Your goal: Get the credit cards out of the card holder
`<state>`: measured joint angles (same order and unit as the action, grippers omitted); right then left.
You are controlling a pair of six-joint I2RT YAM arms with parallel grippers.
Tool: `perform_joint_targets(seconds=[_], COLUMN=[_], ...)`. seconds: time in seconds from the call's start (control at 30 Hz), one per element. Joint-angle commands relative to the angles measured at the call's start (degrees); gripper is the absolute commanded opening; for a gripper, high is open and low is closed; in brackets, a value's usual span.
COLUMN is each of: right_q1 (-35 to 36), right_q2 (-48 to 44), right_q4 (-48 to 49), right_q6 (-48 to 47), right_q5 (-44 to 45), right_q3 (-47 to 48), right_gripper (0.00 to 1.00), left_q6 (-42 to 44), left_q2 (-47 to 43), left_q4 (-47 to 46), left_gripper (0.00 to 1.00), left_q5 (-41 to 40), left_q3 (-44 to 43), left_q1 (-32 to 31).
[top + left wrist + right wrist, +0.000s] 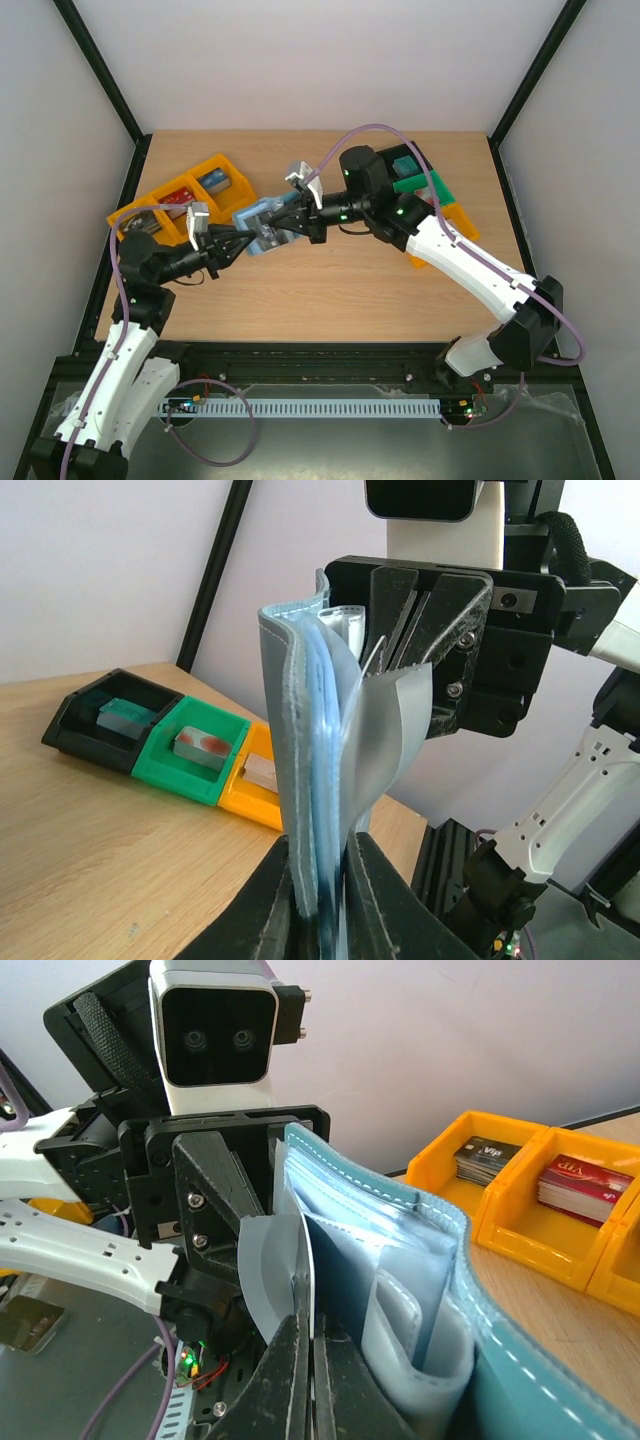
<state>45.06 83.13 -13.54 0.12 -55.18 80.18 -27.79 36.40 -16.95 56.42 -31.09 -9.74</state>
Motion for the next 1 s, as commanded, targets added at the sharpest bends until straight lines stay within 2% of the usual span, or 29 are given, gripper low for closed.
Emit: perform_joint_targets(seconds=[0.0, 0.17, 0.3, 0.43, 0.7, 0.97], right_q1=[-1.2, -2.8, -3.0, -4.2, -9.9, -18.0], right_q2=[-2.5, -3.6, -3.7, -4.1, -7.2, -9.4], right_q4=[-0.9, -1.8, -2.5, -3.5, -3.9, -2.9], right_q6=[-1.3, -1.8, -2.1, -2.9, -1.8, 4.6], right_q5=[0.7, 2.7, 2.7, 3.3, 5.5, 10.3], right_q3=[-0.5, -1.5, -1.4, -1.5, -3.1, -4.2], right_gripper=[0.02, 0.02, 0.02, 0.02, 0.02, 0.02], left_q6=[-1.5, -2.1, -1.8, -2.5, -5.9, -16.8], left_q2=[-0.7, -0.7, -0.6, -0.6, -0.8, 0.8], left_q4=[-3.4, -3.6, -3.6, -2.7, 0.3, 14.0], left_gripper=[0.15, 0.17, 0.03, 0.02, 0.02, 0.02], left_q5=[1.9, 2.0, 1.5, -0.6, -8.9, -24.1], left_q3=[-0.3, -0.1, -0.3, -0.6, 1.0, 8.5], left_q1=[-0.4, -0.4, -0.3, 0.0, 0.9, 2.7])
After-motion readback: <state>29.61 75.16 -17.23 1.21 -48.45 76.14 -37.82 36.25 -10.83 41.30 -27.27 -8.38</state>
